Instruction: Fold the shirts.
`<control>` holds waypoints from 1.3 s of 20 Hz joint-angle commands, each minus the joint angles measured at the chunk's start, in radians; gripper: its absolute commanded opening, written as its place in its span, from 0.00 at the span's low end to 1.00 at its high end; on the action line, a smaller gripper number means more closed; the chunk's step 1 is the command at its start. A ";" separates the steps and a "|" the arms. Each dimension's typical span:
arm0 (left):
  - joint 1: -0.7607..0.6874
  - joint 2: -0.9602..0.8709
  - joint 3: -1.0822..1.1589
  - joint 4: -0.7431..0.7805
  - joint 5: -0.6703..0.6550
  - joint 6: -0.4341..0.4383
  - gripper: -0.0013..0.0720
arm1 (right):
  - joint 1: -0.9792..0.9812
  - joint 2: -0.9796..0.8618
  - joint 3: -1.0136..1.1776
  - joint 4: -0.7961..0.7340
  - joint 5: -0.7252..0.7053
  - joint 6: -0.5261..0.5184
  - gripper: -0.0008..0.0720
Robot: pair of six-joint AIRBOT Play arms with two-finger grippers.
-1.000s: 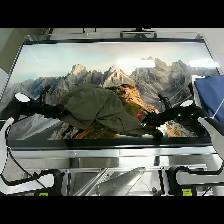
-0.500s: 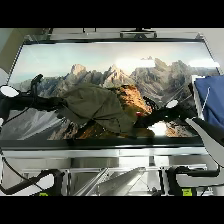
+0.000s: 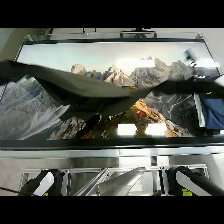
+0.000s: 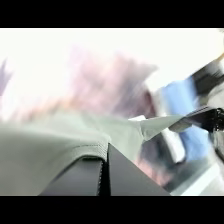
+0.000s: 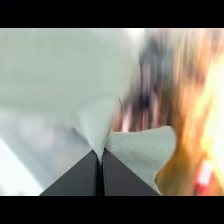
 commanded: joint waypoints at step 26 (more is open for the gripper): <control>-0.148 -0.805 0.074 0.227 0.343 0.204 0.04 | 0.181 -0.707 0.489 -0.070 -0.406 -0.011 0.37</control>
